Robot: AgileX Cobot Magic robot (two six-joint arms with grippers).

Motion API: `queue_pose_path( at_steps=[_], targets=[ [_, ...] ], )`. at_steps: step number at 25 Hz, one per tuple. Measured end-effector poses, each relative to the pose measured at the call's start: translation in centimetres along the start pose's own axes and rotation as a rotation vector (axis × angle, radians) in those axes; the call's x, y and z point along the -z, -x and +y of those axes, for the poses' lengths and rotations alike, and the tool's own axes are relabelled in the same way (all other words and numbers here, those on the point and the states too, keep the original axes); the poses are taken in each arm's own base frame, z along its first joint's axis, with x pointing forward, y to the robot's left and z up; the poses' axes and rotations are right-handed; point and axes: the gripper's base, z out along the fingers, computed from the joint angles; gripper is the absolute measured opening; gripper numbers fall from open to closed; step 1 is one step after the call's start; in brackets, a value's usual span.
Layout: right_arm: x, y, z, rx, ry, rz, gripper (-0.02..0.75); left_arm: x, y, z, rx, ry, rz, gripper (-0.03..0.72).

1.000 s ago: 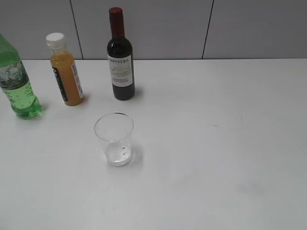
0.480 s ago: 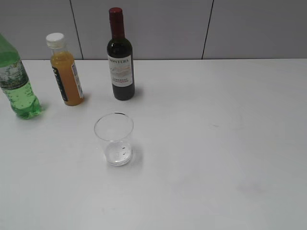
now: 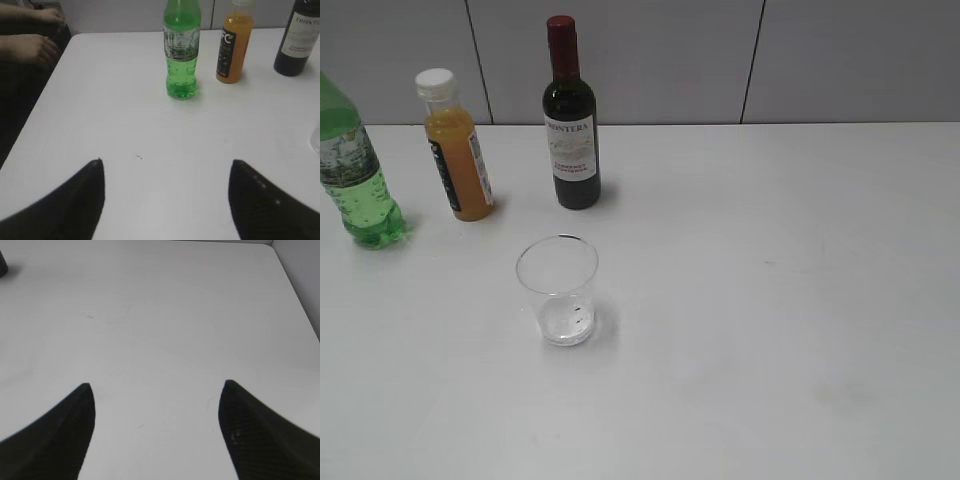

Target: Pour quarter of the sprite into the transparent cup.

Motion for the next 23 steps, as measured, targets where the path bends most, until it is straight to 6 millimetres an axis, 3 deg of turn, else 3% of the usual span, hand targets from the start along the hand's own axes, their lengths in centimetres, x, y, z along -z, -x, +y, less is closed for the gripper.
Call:
queue_pose_path(
  at_steps=[23],
  targets=[
    [0.0, 0.0, 0.0, 0.0, 0.0, 0.0, 0.594, 0.07, -0.1, 0.0, 0.0, 0.0, -0.003, 0.552]
  ],
)
